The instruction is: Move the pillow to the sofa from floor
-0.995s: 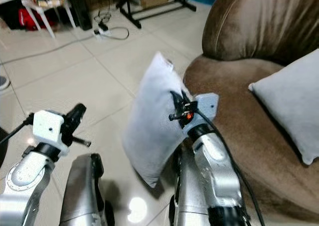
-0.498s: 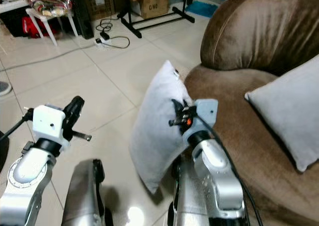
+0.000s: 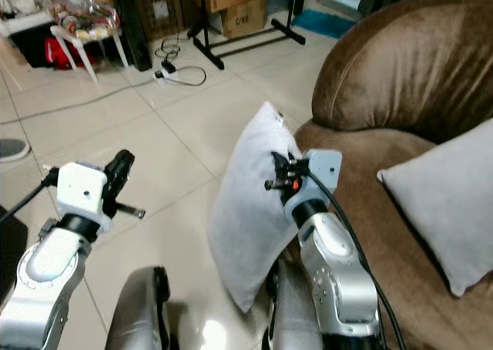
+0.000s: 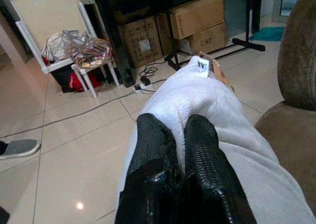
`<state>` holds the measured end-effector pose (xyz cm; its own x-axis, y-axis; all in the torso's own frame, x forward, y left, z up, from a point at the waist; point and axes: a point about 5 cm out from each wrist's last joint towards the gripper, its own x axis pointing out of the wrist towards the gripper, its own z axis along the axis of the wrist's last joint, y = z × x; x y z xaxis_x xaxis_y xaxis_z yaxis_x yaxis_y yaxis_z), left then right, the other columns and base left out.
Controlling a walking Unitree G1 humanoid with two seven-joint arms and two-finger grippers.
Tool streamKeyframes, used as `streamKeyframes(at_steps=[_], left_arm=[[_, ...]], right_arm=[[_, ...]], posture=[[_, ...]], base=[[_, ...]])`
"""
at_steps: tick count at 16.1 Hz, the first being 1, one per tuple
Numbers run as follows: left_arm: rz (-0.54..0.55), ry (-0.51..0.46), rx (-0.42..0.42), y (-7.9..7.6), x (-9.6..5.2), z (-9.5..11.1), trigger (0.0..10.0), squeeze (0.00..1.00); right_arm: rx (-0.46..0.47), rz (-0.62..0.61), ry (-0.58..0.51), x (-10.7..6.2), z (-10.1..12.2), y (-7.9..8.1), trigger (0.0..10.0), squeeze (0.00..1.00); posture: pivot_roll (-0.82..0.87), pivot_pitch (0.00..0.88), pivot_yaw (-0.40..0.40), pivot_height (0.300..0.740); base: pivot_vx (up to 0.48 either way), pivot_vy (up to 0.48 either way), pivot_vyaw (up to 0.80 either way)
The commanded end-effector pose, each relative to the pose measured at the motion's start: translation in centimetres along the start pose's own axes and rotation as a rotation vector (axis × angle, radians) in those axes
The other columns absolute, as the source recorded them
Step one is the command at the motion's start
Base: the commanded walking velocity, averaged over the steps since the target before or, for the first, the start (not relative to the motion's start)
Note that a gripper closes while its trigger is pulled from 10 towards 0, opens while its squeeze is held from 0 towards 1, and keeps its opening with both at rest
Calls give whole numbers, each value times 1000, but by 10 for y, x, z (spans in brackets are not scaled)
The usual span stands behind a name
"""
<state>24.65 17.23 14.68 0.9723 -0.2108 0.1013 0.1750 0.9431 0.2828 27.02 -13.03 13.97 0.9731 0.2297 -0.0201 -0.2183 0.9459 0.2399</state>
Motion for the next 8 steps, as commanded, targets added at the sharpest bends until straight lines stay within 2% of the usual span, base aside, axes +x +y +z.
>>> streamKeyframes(at_steps=[1, 8], left_arm=[[4, 8, 9, 0, 1, 0, 10000, 0], [-1, 17, 6, -1, 2, -1, 10000, 0]], right_arm=[[5, 23, -75, 2, 18, 5, 10000, 0], [21, -2, -87, 4, 21, 5, 10000, 0]], posture=[[18, 18, 13, 615], [20, 20, 17, 690]], base=[[0, 0, 0], [0, 0, 0]])
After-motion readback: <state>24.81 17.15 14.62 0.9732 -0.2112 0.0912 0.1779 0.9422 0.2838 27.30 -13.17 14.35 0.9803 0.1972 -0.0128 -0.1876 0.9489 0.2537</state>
